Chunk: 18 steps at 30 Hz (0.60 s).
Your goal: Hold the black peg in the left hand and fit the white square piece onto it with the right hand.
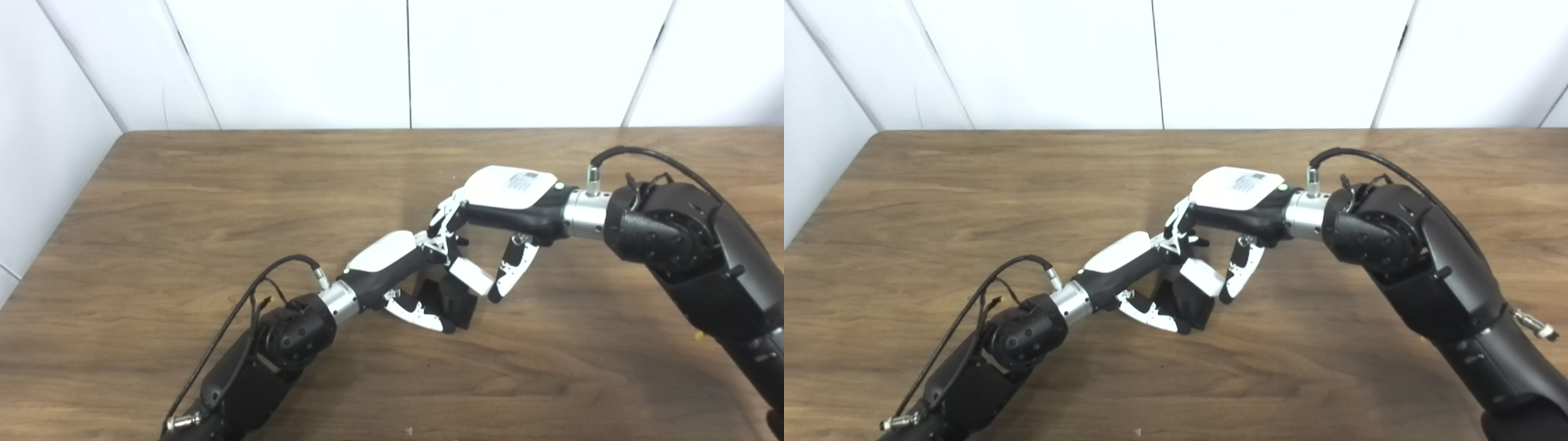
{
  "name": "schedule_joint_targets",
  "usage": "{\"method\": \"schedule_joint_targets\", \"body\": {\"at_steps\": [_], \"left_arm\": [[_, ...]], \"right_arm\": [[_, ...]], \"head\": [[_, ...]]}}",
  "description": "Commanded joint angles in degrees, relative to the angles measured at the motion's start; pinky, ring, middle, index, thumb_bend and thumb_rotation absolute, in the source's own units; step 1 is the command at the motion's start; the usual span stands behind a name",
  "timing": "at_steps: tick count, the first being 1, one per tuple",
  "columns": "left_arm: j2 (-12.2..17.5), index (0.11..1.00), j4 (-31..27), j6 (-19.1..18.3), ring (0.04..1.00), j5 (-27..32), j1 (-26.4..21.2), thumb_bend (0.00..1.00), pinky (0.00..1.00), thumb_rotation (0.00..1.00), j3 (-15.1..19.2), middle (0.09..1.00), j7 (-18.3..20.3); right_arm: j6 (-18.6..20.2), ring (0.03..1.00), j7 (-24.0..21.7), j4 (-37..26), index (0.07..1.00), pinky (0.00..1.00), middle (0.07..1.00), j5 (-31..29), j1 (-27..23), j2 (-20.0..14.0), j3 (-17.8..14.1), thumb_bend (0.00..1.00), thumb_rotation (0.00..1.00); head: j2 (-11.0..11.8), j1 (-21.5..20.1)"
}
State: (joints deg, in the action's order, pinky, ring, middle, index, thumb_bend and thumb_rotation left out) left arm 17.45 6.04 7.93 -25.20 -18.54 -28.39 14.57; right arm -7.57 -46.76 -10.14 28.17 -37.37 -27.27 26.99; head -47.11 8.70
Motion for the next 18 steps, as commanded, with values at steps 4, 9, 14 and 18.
{"method": "schedule_joint_targets", "body": {"at_steps": [4,9,14,18], "left_arm": [[0.9,0.492,2.5,-3.4,1.0,-4.1,1.6,0.52,1.0,0.08,-2.5,0.936,4.1],[0.7,0.491,2.4,-3.5,1.0,-4.1,1.7,0.52,1.0,0.08,-2.5,0.936,4.0],[0.5,0.491,2.7,-3.4,1.0,-4.1,1.7,0.52,1.0,0.08,-2.5,0.937,3.9],[0.4,0.492,2.5,-3.6,1.0,-4.2,1.7,0.52,1.0,0.08,-2.6,0.938,4.0]], "right_arm": [[-1.4,0.867,0.3,-1.5,0.478,0.87,0.798,-0.4,-2.5,-0.1,-0.7,0.52,0.14],[-0.7,0.874,0.7,-1.1,0.478,0.88,0.801,0.0,-2.2,0.7,-0.7,0.52,0.14],[-0.1,0.877,1.2,-0.2,0.479,0.89,0.804,0.9,-1.9,1.7,-0.6,0.52,0.14],[-0.4,0.869,2.4,1.0,0.479,0.88,0.803,1.6,-1.4,2.9,-0.8,0.52,0.14]], "head": [[-0.1,0.1],[-0.2,0.0],[-0.2,0.1],[-0.2,0.1]]}}
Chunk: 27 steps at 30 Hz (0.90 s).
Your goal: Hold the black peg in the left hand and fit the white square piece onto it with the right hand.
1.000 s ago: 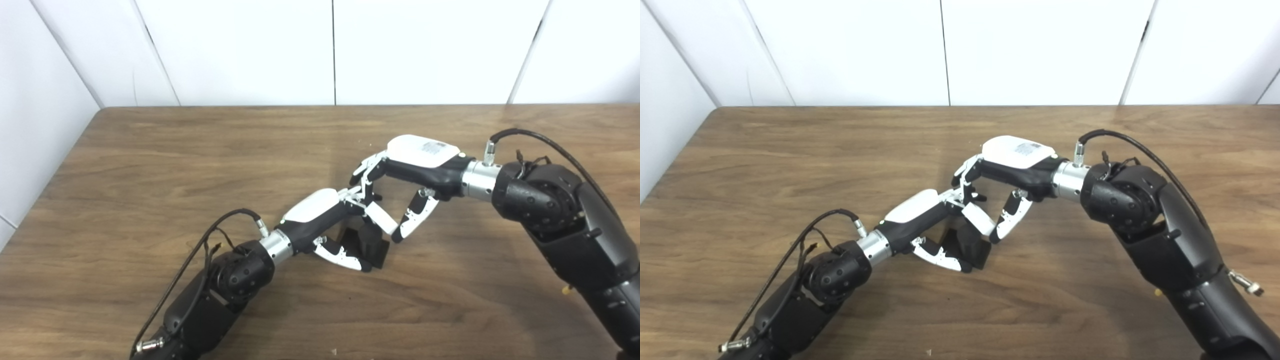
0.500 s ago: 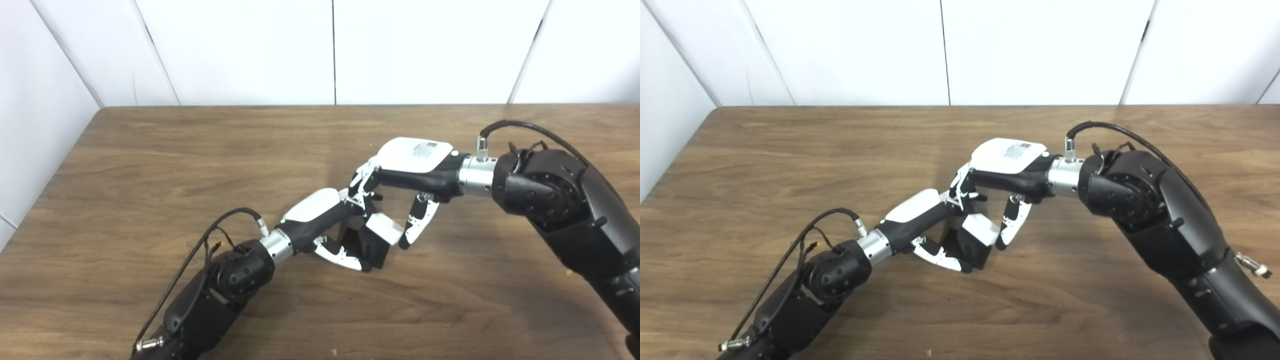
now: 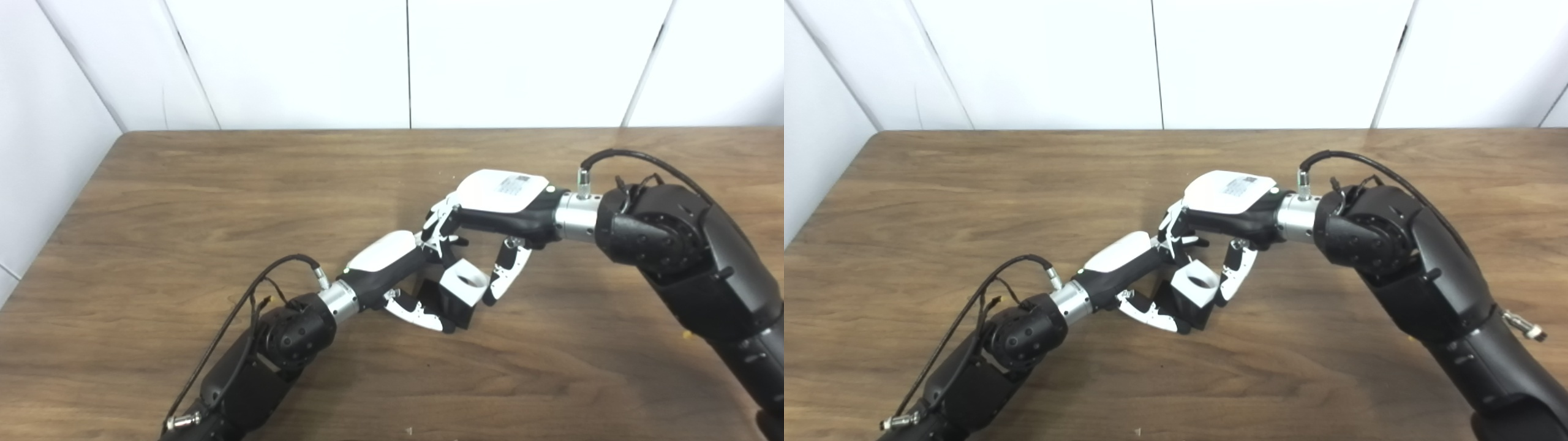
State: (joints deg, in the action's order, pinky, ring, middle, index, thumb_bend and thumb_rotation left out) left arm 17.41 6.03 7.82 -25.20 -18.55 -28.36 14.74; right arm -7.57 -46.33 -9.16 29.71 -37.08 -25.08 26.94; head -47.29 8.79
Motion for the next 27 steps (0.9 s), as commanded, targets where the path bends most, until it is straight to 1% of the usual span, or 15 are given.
{"method": "schedule_joint_targets", "body": {"at_steps": [1,9,14,20,27], "left_arm": [[0.5,0.492,2.5,-3.6,1.0,-4.1,1.7,0.52,1.0,0.08,-2.7,0.938,3.9],[0.4,0.492,2.1,-3.6,1.0,-4.4,1.8,0.52,1.0,0.08,-2.8,0.937,3.9],[0.3,0.492,2.2,-3.4,1.0,-4.6,1.8,0.52,1.0,0.08,-2.9,0.935,3.6],[0.3,0.492,1.8,-3.9,1.0,-4.4,2.0,0.52,1.0,0.08,-2.9,0.938,3.8],[0.6,0.492,1.6,-3.9,1.0,-4.3,2.1,0.52,1.0,0.08,-2.9,0.937,3.7]], "right_arm": [[-0.4,0.868,2.3,0.3,0.479,0.88,0.805,0.3,-1.6,1.0,-0.8,0.52,0.14],[0.3,0.864,4.4,2.9,0.479,0.88,0.804,1.5,-0.7,3.3,-1.4,0.52,0.14],[-0.1,0.863,5.2,4.8,0.479,0.89,0.801,2.2,-0.5,3.9,-1.4,0.52,0.14],[-0.7,0.861,6.1,6.6,0.479,0.88,0.789,2.3,-0.3,3.6,-1.5,0.52,0.14],[-0.4,0.861,5.8,6.7,0.48,0.88,0.784,1.9,-0.3,3.0,-1.7,0.52,0.14]], "head": [[0.0,0.0],[-0.1,-0.1],[-0.3,0.1],[-0.4,0.1],[-0.5,0.1]]}}
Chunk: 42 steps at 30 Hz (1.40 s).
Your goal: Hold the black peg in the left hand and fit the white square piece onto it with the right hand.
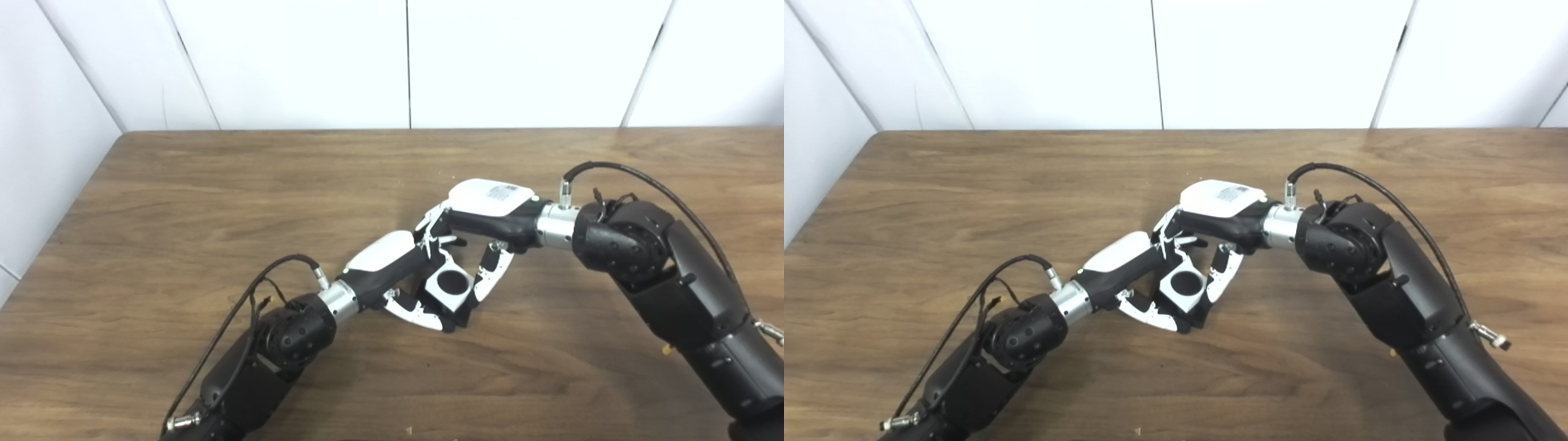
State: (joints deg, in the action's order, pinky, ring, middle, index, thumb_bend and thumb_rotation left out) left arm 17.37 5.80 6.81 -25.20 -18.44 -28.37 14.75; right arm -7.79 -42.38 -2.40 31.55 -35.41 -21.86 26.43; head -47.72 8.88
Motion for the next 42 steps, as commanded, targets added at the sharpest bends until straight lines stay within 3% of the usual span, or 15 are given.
{"method": "schedule_joint_targets", "body": {"at_steps": [1,6,7,8,11,29,42], "left_arm": [[0.6,0.492,1.8,-3.0,1.0,-4.3,2.0,0.52,1.0,0.08,-2.8,0.937,3.8],[1.0,0.492,1.5,-3.2,1.0,-4.2,1.9,0.52,1.0,0.08,-2.7,0.939,3.9],[1.0,0.492,1.5,-3.1,1.0,-4.1,1.9,0.52,1.0,0.08,-2.6,0.94,3.9],[1.1,0.492,1.5,-3.1,1.0,-4.1,1.8,0.52,1.0,0.08,-2.6,0.941,3.9],[1.1,0.491,1.3,-3.3,1.0,-3.8,1.8,0.52,1.0,0.08,-2.4,0.941,4.1],[0.9,0.492,1.4,-3.3,1.0,-4.0,1.9,0.52,1.0,0.08,-2.5,0.941,4.1],[1.5,0.492,2.1,-2.6,1.0,-3.9,1.9,0.52,1.0,0.08,-2.3,0.94,3.9]], "right_arm": [[0.1,0.862,1.6,-0.1,0.48,0.88,0.784,0.0,-2.0,-0.4,-1.1,0.52,0.14],[2.9,0.886,-2.9,-0.8,0.492,0.91,0.818,-0.1,-3.4,-1.6,0.0,0.52,0.16],[3.2,0.892,-3.6,-1.0,0.6,0.9,0.835,-0.1,-3.7,-1.9,0.1,0.76,0.3],[3.5,0.894,-4.4,-1.1,0.646,0.89,0.844,-0.2,-3.9,-2.2,0.3,0.86,0.35],[4.2,0.894,-5.6,-1.2,0.735,0.87,0.864,-0.1,-4.2,-3.0,0.6,0.97,0.41],[6.2,0.896,-6.8,-1.4,0.781,0.84,0.891,-0.2,-4.7,-4.8,-0.6,1.0,0.4],[8.4,0.856,-4.8,-1.8,0.765,0.78,0.857,-2.9,-5.5,-9.4,-8.4,0.91,0.28]], "head": [[-0.1,0.0],[-0.1,-0.2],[-0.1,-0.2],[-0.1,-0.3],[-0.2,-0.3],[-0.2,-0.6],[0.2,-1.1]]}}
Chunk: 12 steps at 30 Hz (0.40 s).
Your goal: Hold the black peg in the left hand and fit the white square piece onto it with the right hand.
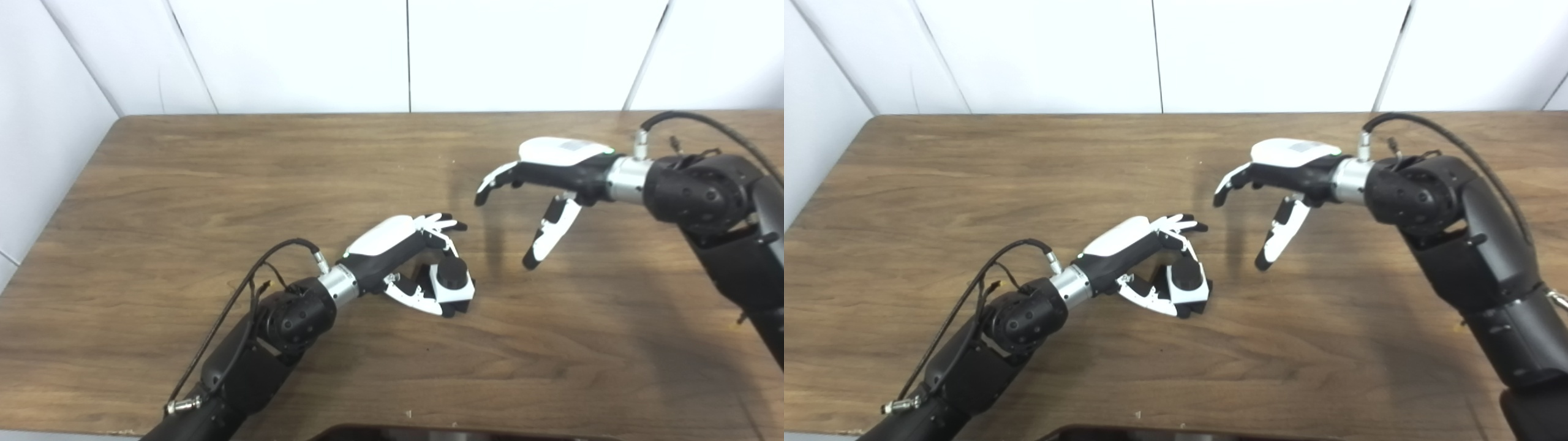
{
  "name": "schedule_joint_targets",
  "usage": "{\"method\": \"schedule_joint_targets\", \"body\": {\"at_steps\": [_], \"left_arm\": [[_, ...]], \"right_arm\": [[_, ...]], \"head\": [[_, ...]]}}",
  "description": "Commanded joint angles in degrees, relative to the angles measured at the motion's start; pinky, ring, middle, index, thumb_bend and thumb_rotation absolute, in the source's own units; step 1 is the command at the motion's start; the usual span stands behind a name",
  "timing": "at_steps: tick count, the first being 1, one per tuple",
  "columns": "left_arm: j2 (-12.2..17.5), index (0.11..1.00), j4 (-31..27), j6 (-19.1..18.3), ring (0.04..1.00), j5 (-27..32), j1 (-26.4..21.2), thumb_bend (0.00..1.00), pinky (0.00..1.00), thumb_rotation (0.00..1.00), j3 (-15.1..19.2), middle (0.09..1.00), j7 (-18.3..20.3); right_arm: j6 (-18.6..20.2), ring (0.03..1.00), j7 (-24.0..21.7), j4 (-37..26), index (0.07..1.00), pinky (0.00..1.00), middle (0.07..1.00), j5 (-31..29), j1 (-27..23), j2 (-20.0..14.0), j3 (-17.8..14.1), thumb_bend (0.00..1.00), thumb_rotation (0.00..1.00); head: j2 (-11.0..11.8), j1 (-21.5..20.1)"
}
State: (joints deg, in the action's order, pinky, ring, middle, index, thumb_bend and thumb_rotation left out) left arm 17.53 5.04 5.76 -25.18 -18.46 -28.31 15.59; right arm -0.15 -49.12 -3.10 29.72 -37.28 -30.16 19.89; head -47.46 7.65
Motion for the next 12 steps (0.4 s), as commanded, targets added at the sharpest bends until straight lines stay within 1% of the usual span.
{"method": "schedule_joint_targets", "body": {"at_steps": [1,2,6,8,10,12], "left_arm": [[1.3,0.492,2.8,-1.5,1.0,-3.9,1.9,0.52,1.0,0.08,-2.3,0.94,3.1],[1.4,0.492,2.8,-1.5,1.0,-3.8,1.9,0.52,1.0,0.08,-2.3,0.94,3.1],[1.6,0.492,2.7,-1.6,1.0,-3.8,1.8,0.52,0.99,0.08,-2.2,0.939,3.2],[1.7,0.492,2.7,-1.7,1.0,-3.9,1.8,0.52,0.99,0.08,-2.2,0.941,3.3],[1.7,0.492,2.8,-1.5,1.0,-3.7,1.8,0.52,0.99,0.08,-2.1,0.939,3.2],[1.7,0.492,2.8,-1.3,1.0,-3.6,1.7,0.52,0.99,0.08,-2.1,0.938,3.2]], "right_arm": [[1.2,0.858,1.9,-1.2,0.764,0.78,0.86,-1.5,-3.5,-1.6,-2.7,0.91,0.26],[1.5,0.862,2.0,-1.2,0.764,0.79,0.861,-1.8,-3.5,-1.9,-3.2,0.9,0.25],[2.4,0.869,2.2,-1.7,0.772,0.78,0.868,-2.6,-3.1,-3.7,-5.4,0.89,0.26],[2.4,0.867,2.6,-1.7,0.773,0.76,0.87,-3.2,-2.8,-4.1,-6.2,0.87,0.25],[3.0,0.855,4.1,-1.7,0.766,0.74,0.862,-4.3,-2.0,-4.2,-8.1,0.88,0.22],[3.1,0.832,6.9,-1.8,0.755,0.7,0.845,-5.2,-0.5,-3.8,-10.3,0.88,0.19]], "head": [[0.0,0.1],[-0.1,0.0],[0.1,-0.2],[0.0,-0.3],[0.1,-0.6],[0.2,-0.7]]}}
